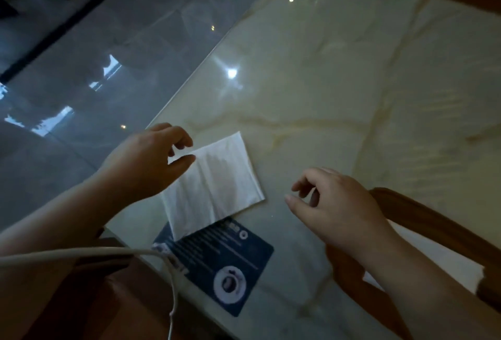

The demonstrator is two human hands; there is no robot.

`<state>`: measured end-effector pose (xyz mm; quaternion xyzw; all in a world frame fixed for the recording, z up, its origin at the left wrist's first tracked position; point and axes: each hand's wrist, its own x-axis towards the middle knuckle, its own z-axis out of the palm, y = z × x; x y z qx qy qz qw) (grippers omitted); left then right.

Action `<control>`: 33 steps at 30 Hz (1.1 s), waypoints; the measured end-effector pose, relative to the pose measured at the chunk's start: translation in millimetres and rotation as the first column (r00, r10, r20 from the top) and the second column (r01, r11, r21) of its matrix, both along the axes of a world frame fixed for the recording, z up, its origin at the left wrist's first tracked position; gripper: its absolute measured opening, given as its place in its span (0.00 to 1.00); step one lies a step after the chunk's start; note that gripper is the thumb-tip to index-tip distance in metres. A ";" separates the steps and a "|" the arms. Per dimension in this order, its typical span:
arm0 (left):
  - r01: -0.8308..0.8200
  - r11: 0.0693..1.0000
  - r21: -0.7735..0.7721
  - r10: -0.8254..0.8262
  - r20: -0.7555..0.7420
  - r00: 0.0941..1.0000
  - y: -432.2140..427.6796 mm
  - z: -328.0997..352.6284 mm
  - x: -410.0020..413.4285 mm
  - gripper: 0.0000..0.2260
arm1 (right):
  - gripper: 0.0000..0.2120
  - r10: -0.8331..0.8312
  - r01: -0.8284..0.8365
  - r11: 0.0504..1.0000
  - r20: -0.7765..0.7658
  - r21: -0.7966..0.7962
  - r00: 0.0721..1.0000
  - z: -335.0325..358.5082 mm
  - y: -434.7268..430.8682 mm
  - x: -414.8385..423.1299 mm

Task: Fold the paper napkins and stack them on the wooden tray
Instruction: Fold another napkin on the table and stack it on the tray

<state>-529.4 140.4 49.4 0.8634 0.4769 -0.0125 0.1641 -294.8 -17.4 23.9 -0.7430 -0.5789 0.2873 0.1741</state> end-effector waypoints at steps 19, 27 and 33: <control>0.077 0.994 -0.084 -0.085 -0.105 0.991 22.8 -45.7 -38.4 0.05 | 0.09 -0.010 0.024 0.996 0.148 -0.089 0.989 -30.0 56.0 -46.6; 0.090 0.970 -0.224 -0.083 0.043 0.996 9.0 -48.9 10.5 0.06 | 0.04 -0.065 0.062 0.998 0.103 0.029 0.993 -13.0 82.6 21.4; 0.275 0.928 -0.252 -0.281 0.015 0.960 -6.5 -37.7 55.3 0.11 | 0.06 -0.010 0.002 0.996 0.095 0.090 0.995 -1.3 100.6 64.9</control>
